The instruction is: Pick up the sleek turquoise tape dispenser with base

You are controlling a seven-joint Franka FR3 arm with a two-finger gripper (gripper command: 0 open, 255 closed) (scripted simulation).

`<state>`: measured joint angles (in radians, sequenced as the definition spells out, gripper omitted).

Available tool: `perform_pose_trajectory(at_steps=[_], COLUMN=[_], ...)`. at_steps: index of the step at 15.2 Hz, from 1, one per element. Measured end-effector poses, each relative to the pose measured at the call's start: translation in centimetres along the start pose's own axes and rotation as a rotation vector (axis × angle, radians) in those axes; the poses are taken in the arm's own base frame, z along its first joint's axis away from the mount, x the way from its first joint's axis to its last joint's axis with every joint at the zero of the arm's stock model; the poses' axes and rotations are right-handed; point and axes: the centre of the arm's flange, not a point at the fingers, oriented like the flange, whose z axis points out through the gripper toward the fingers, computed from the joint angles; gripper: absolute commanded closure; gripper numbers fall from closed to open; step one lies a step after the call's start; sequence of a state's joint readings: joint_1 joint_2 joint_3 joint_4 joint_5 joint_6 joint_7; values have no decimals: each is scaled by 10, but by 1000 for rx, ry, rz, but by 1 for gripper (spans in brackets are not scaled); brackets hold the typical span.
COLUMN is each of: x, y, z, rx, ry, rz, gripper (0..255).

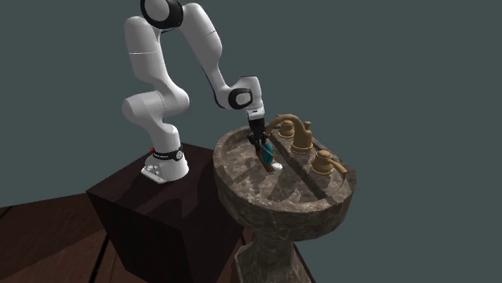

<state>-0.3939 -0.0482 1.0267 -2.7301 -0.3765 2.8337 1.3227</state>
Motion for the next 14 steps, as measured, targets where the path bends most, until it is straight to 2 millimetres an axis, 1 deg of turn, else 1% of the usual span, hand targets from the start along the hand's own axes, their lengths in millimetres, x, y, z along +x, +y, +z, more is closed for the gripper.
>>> perform_pose_trajectory(at_steps=[12,14], x=[13,15], y=[-1,-2], z=[-61,-68], rx=[1,2], ry=[-3,-4], rz=[7,7], gripper=[255,255])
